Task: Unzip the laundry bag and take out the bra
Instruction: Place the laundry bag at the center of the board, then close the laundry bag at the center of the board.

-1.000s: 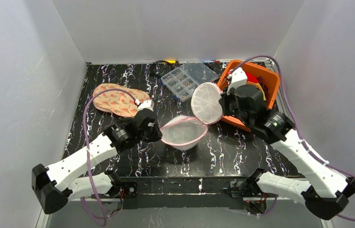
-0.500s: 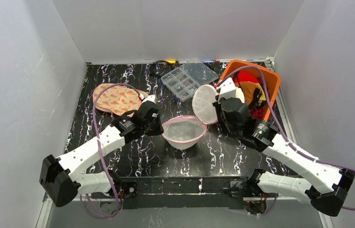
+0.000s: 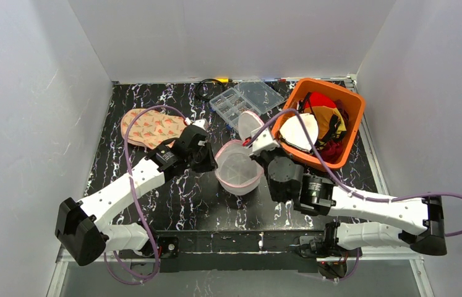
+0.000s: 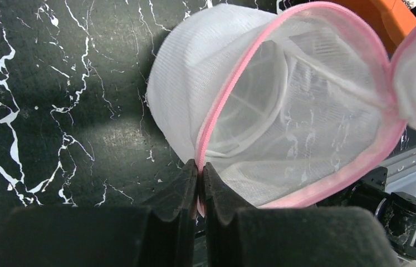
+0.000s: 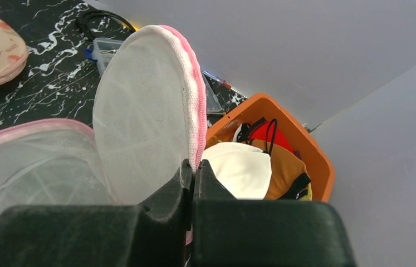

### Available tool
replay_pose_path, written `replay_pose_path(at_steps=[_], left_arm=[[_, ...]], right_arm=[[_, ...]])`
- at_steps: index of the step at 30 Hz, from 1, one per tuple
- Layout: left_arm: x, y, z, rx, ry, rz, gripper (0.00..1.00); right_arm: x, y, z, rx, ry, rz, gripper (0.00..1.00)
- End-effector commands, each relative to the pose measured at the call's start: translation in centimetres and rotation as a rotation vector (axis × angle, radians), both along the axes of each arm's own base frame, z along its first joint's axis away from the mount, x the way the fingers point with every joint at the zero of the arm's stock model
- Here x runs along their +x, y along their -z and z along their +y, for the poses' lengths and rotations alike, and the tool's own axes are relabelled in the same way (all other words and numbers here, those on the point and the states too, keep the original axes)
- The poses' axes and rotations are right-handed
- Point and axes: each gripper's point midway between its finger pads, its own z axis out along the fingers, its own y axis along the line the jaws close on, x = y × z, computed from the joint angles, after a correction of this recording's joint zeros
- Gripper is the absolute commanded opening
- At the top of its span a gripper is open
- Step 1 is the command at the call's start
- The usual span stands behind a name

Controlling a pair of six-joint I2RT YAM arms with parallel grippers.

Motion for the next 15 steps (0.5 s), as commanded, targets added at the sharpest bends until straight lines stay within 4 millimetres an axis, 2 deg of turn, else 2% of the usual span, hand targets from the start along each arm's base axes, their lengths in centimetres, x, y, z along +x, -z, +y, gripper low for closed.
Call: replay_pose_path(at_steps=[1,6,8,10,15], left_arm=[[-0.4,0.0,-0.2,-0.021,0.022,0.014,0.08],[-1.4,1.3,-0.6,-0.075,0.022,0.056,0.12],[-1.8,1.4,-0.7,-0.096,0.021,0.072,0.17],[-2.3,1.3,-0.7,-0.123,0.016,0.078,0.23],[-3.2,0.2,-0.3,-0.183,-0.005,0.072,0.48]], right_arm=[[-1.7,-0.3,0.9,-0.028,-0.008,-0.062,0.01],[-3.7,3.1,2.3,-0.079,-0.061,-0.061,0.01],[-3.8,3.7,2.5,-0.080,-0.055,-0.061,0.01],[-3.8,4.1,2.6,-0.084,-0.044,-0.058,0.01],[-3.8,4.1,2.8,-0.067,-0.025,-0.051,0.01]])
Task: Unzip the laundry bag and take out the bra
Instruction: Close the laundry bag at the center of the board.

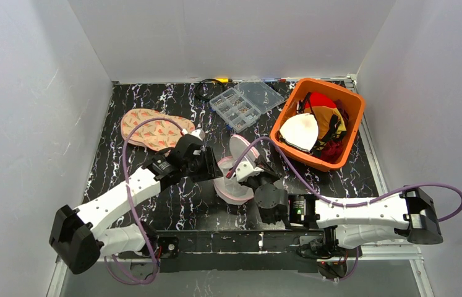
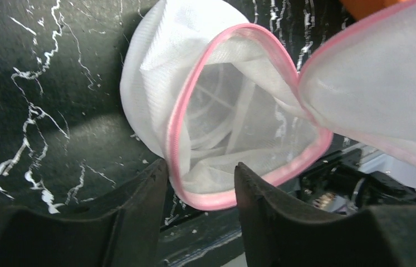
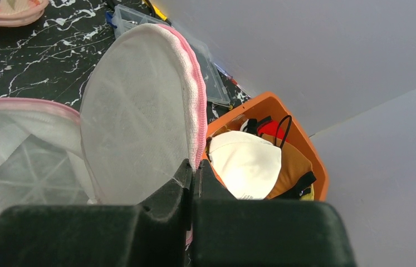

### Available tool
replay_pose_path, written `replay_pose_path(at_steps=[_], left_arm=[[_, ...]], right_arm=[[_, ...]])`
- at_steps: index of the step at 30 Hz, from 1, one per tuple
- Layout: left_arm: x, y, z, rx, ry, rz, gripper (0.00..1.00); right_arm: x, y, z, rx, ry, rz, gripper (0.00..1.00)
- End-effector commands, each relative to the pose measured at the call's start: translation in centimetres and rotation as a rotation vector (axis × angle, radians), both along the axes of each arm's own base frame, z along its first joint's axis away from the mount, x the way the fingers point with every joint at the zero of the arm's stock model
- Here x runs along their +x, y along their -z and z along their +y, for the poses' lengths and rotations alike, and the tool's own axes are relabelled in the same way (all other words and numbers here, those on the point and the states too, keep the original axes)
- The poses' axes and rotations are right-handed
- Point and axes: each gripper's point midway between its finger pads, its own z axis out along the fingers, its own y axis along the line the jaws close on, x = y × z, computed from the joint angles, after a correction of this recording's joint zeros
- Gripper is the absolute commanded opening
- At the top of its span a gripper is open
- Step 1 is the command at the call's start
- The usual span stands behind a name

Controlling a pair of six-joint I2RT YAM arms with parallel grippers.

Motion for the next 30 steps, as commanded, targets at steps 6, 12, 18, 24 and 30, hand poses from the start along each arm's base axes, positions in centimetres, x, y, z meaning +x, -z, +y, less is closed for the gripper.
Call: replay_pose_path(at_steps=[6,12,18,24,30], left_arm=[[-1.5,-5.3,-0.7,-0.254,-0.056,-0.042,0.57],[-1.5,-5.7,-0.3,-0.284,-0.080,-0.071,0.58],[-2.0,-2.6,1.4,-0.195,-0.117,-0.040,0.58],[-2.9,0.4,2.9,-0.142,-0.146,-0.016,0.58],[-3.1,2.2,4.3,-0.086,-0.181,-0.014,0.58]], right_arm=[[0.2,-1.7,-0.3,0.196,0.156,0.022,0.01],[0.1,-1.9,-0.1,0.228,0.283,0.027,0.01],[0.1,-1.1,0.0,0.170,0.299,0.013,0.01],[0.0,1.2,1.0,0.083,0.227,0.072,0.01],[-0.5,3.8,2.2,0.058,0.127,0.146,0.01]])
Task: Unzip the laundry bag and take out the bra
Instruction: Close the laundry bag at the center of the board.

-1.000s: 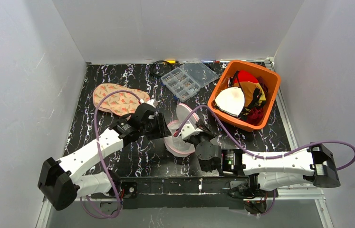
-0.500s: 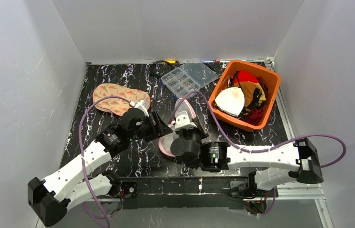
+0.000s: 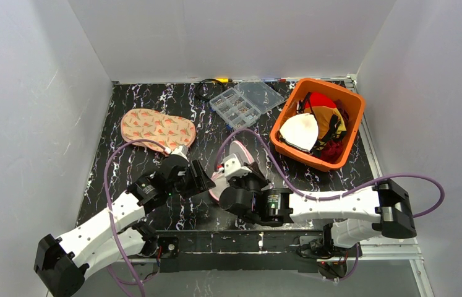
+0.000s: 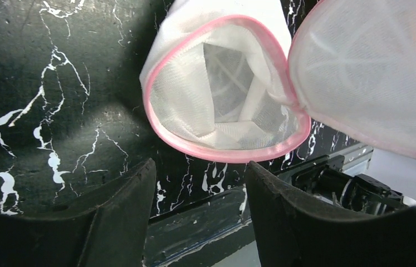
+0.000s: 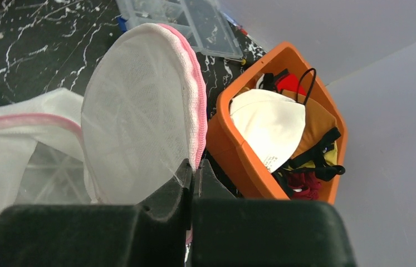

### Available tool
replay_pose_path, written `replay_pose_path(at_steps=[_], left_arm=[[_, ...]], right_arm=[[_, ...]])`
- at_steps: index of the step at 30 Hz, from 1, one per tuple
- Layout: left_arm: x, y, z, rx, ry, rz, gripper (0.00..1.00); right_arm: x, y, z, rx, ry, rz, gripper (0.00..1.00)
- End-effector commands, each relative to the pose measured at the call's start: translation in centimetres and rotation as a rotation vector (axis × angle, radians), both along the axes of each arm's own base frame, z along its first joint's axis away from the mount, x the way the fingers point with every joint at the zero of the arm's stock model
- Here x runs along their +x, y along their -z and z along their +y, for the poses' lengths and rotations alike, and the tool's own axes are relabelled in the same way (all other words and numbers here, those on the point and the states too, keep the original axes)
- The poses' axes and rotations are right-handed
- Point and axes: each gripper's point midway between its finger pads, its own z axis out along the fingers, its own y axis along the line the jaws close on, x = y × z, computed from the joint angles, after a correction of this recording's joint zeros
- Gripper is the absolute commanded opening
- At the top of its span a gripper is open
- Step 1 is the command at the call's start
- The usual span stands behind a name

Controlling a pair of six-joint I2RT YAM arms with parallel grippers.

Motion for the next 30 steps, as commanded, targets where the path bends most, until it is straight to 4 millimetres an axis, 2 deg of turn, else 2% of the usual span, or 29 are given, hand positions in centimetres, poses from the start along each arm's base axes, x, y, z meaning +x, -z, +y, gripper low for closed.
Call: replay_pose_path(at_steps=[1,8,13,18,23,27,30], left_arm=[[0.1,0.9,1.4,0.053,-0.043,-0.005,0.58],[-0.4,2.7,1.7,0.066,-0.044,0.028,0.58],[-0.6,3.4,1.9,0.085,-0.041,0.043,0.58],[-0.8,4.0,2.2,0.108,-0.038,0.056,0.58],[-0.9,4.2,2.5,0.123,-0.040,0.063,0.58],[-1.0,4.3,2.5,0.126,-0.039,0.069,0.58],[-1.1,4.3,2.7,0.130,-0.038,0.070,0.58]], right_arm=[[-0.5,0.8,0.9,0.038,-0.060,0.039,0.02],[-1.1,1.3,2.8,0.079,-0.187,0.094,0.17],[-2.1,1.3,4.4,0.116,-0.298,0.155,0.21],[-3.3,2.7,5.6,0.111,-0.399,0.226,0.24],[-4.0,4.4,6.2,0.080,-0.442,0.279,0.51],[-4.3,5.0,6.4,0.077,-0.454,0.303,0.61],[-4.6,4.3,6.6,0.120,-0.472,0.321,0.66]])
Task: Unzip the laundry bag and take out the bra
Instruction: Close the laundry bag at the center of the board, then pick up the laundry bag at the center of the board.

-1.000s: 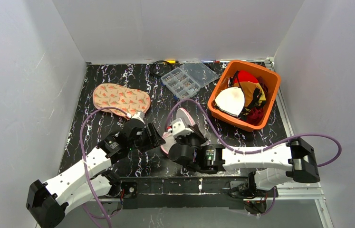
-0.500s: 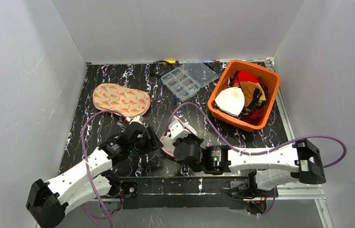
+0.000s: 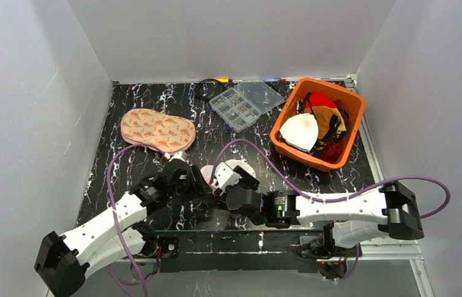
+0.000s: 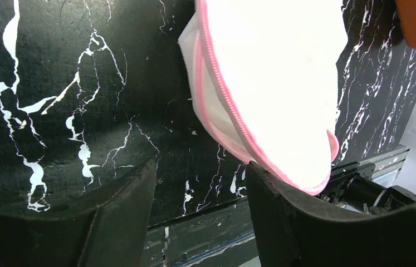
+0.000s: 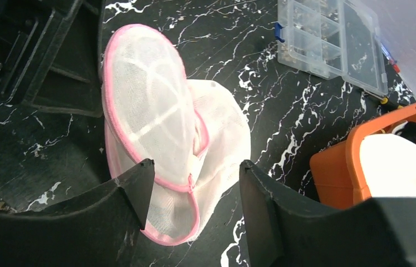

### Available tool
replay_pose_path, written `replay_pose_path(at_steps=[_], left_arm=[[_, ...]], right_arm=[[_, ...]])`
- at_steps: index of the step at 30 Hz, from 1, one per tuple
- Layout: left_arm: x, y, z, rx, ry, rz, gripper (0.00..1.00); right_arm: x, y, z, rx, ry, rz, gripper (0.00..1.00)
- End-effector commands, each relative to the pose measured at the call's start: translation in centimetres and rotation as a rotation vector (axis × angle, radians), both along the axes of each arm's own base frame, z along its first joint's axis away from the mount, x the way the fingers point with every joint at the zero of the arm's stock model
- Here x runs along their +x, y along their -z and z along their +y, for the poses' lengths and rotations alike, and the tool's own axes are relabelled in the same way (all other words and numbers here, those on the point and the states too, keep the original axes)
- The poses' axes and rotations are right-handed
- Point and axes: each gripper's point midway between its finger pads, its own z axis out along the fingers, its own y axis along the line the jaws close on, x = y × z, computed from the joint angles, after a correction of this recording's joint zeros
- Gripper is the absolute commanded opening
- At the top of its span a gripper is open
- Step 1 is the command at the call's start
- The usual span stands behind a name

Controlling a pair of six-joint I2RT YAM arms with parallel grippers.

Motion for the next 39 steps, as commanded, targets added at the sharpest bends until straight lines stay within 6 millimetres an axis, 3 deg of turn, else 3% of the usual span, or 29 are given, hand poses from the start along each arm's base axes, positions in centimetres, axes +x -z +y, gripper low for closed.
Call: replay_pose_path(at_steps=[1,5,11,21,25,32,39], left_arm=[[-0.5,1.1,1.3,0.056,-0.013,0.023,0.58],[-0.7,1.1,1.7,0.065,-0.016,0.019,0.58],[-1.1,0.8,2.9,0.071,-0.060,0.005,0.58],[0.6,-1.7,4.2,0.049,-0.144,-0.127,0.63],[1.6,-1.0,3.3,0.045,-0.131,-0.091,0.63],[2.0,1.9,2.9,0.052,-0.145,0.001,0.58],[1.4,4.4,3.1,0.064,-0.136,0.050,0.54]], right_arm=[[-0.7,-1.0,0.4,0.076,-0.029,0.051,0.67],[0.2,-1.9,-0.6,0.216,-0.024,0.176,0.69],[2.6,0.0,-2.4,0.458,0.051,0.481,0.68],[2.0,2.5,-2.0,0.602,0.080,0.655,0.66],[1.9,3.3,-1.6,0.631,0.099,0.693,0.66],[2.4,4.7,-0.4,0.598,0.140,0.742,0.66],[4.7,6.3,0.6,0.507,0.207,0.702,0.66]])
